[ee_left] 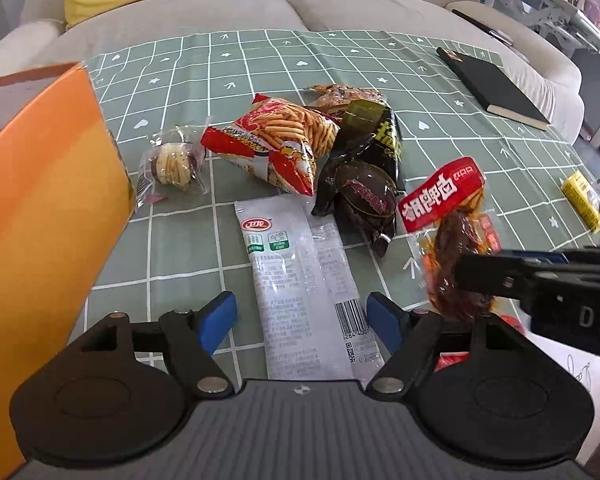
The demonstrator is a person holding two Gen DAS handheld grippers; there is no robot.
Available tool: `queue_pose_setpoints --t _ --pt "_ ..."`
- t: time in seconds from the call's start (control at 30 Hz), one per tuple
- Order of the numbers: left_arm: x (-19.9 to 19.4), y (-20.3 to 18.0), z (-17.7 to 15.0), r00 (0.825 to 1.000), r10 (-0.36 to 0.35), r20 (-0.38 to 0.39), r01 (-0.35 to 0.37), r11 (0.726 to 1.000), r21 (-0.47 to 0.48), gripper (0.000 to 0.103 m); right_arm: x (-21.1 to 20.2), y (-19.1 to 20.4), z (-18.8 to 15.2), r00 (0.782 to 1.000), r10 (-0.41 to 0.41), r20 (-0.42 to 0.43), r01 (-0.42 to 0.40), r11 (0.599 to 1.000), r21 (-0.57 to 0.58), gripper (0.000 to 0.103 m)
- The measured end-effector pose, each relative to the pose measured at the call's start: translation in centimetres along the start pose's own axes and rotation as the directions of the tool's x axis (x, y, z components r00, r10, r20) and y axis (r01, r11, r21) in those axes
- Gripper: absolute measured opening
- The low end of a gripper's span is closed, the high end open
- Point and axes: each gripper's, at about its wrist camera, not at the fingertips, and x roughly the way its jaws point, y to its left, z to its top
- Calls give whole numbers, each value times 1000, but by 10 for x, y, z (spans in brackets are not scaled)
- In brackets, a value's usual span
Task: Organize snacks
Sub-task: 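Grasp the brown spicy strip packet with the right gripper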
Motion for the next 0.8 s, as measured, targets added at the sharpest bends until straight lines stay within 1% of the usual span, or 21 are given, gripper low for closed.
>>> queue_pose_setpoints --t 0.07,0.2,0.23,0.3,0.4,0.5,0.6,0.67,0.7,0.8 --pt "0 -2 -1 1000 3 3 -3 1000 17 87 3 0 2 1000 18 3 -18 1000 19 19" --pt "0 -5 -3 1000 14 11 -15 998 56 79 12 2 5 999 45 2 -45 998 44 19" --pt "0 -6 -3 1000 15 16 -16 998 59 76 14 3 6 999 48 4 -49 998 45 19" --pt "-1 -5 -3 1000 9 21 -10 998 58 74 19 4 8 998 63 3 -63 997 54 19" --pt "-1 -4 -3 1000 5 25 -7 998 63 73 27 2 9 997 80 -6 -79 994 82 20" --pt "-2 -4 -4 1000 2 27 -4 998 65 73 37 1 10 995 96 -16 -94 990 103 20" --pt "-1 -4 -4 1000 5 29 -7 997 72 73 44 -1 11 996 83 -22 -80 990 112 18" --pt "0 -5 -4 999 13 34 -15 997 74 74 45 -4 12 996 85 -26 -81 988 131 18" --pt "0 -5 -4 999 20 37 -23 997 75 78 45 -4 12 996 85 -29 -80 988 134 18" --pt "1 -5 -3 999 22 43 -25 997 73 77 45 -1 11 997 65 -38 -61 992 110 18"
